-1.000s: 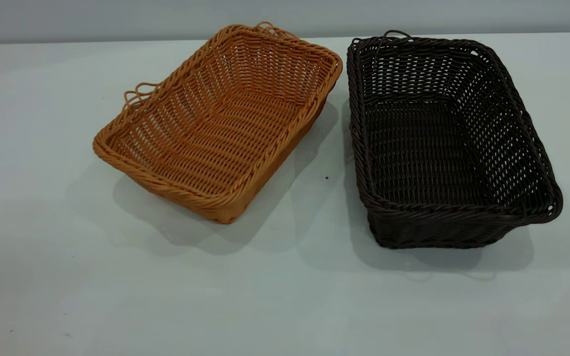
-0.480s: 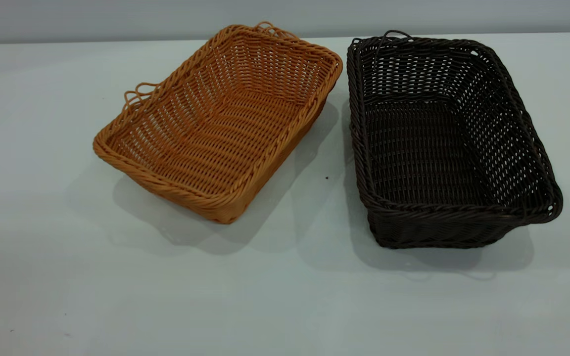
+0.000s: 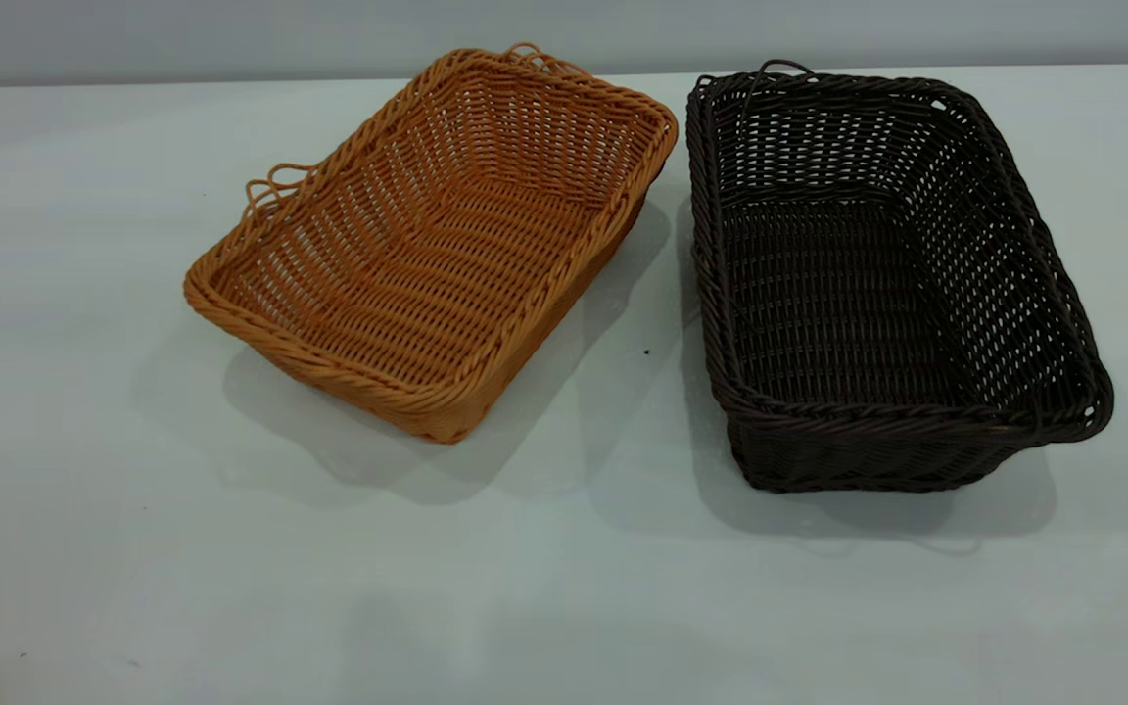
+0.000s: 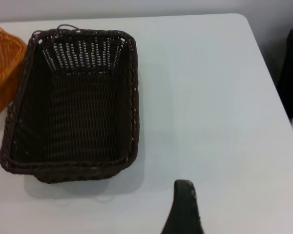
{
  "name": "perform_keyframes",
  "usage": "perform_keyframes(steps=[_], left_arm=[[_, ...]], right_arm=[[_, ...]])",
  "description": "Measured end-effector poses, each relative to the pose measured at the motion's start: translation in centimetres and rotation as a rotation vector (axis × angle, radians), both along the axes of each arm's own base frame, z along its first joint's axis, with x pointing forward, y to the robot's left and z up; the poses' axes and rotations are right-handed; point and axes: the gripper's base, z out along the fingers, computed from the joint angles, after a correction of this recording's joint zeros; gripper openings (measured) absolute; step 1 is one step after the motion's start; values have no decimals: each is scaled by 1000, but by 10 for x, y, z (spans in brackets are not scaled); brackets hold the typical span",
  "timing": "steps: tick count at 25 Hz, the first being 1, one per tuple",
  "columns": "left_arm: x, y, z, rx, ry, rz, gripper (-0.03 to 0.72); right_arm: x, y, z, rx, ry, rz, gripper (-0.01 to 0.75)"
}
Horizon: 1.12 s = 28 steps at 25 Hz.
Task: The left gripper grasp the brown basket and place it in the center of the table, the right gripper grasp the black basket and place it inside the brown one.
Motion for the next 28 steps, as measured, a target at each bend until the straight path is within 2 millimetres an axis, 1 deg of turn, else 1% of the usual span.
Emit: perform_keyframes(steps=[2,5,8,10,14,19,24,28], left_arm=[[29,-3,-5,8,18,-14,538],[70,-7,-17,21,60,-31,538],[103,-14,-25,24,89,-53,538],[124,-23,-29,25,97,-84,538],[166,-48,-44,32,132,-149,538],[217,-75,-81,48,215,-198,538],[254,-99,-120,60,249,-240,538],[280,-107,-159,68,285,-250,538]], right_arm=[[0,0,0,15,0,-9,517],[0,0,0,25,-1,-15,557],[1,0,0,47,5,-28,612],[6,0,1,60,26,-36,631],[18,-1,5,75,71,-43,636],[37,-1,12,84,134,-44,631],[58,-1,11,94,226,-46,625],[76,-1,7,111,303,-47,616]])
